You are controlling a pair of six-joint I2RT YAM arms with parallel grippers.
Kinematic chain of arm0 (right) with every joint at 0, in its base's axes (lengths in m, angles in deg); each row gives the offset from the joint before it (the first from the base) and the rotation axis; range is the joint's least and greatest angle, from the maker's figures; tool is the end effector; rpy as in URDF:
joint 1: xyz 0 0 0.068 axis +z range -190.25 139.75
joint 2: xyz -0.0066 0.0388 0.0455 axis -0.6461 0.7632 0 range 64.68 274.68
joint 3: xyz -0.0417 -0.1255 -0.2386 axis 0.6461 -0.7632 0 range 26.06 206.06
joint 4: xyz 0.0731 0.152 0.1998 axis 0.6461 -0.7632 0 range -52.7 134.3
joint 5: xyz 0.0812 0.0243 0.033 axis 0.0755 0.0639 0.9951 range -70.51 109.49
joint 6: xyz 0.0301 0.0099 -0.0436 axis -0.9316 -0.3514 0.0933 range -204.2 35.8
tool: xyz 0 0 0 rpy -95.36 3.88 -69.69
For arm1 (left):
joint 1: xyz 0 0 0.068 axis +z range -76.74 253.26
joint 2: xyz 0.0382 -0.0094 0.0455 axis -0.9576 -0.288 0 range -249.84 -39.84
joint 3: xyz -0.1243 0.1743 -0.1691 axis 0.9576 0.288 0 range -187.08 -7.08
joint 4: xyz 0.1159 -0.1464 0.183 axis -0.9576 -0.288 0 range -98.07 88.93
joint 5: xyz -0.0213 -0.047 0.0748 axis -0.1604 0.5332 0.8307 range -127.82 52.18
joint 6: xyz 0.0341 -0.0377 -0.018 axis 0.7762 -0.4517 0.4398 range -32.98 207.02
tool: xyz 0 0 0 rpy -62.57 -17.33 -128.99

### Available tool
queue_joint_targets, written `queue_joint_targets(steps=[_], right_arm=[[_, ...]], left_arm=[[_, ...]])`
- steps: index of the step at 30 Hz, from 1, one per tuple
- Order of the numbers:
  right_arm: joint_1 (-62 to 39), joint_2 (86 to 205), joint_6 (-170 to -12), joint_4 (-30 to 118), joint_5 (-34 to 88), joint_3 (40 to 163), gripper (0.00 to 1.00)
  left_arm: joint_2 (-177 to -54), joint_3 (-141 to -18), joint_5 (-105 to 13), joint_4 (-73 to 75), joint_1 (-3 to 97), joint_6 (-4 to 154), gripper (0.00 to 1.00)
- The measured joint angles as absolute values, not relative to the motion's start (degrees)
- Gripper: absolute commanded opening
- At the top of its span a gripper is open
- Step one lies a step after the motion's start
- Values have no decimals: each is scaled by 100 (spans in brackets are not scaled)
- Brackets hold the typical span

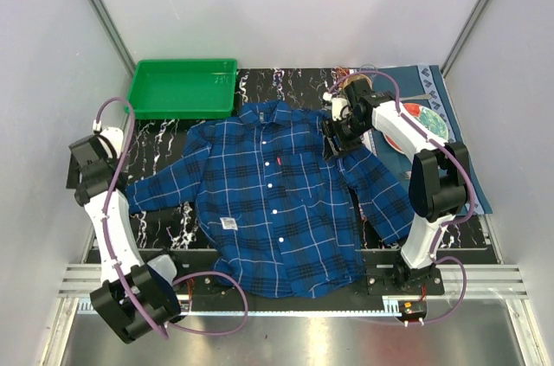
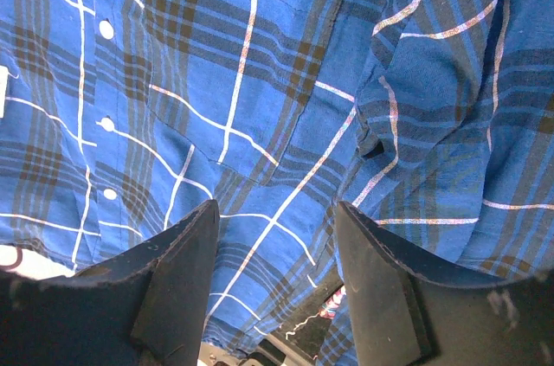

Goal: Pin the brooch onto the clothing

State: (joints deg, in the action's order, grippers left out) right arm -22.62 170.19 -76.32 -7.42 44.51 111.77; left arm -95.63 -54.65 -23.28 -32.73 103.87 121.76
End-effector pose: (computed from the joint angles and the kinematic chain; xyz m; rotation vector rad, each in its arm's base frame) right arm 0.3531 0.1279 0.2405 -0.7135 2.6959 0.6544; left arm 0.1726 0.1124 0.2866 -0.0567 2.3986 0.8619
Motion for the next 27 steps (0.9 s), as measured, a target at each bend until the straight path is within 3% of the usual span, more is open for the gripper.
queue_joint_targets(steps=[3,6,12,18,22,27], right_arm=[[-2240,17019,-7584,-801,4446,11177,63],[-2175,17021,-7540,-812,4438,11192,63],[-1974,17159,-7479,-799,4394,11450,63],[-1786,17406,-7372,-784,4243,11570,63],[-1580,17588,-7313,-718,4051,11590,63],[-1333,17950,-7260,-616,3839,11819,63]], left_arm=[[-9528,-5719,-3034,-3439,10271,12294,93],[-9550,-6029,-3792,-3824,9902,12614,94],[-11017,-7216,-5110,-5037,9244,13569,85],[-12728,-7590,-5180,-5466,9303,14281,76],[-13095,-7590,-5178,-5575,9303,14404,72],[-13508,-7575,-5121,-5422,9297,14404,58]])
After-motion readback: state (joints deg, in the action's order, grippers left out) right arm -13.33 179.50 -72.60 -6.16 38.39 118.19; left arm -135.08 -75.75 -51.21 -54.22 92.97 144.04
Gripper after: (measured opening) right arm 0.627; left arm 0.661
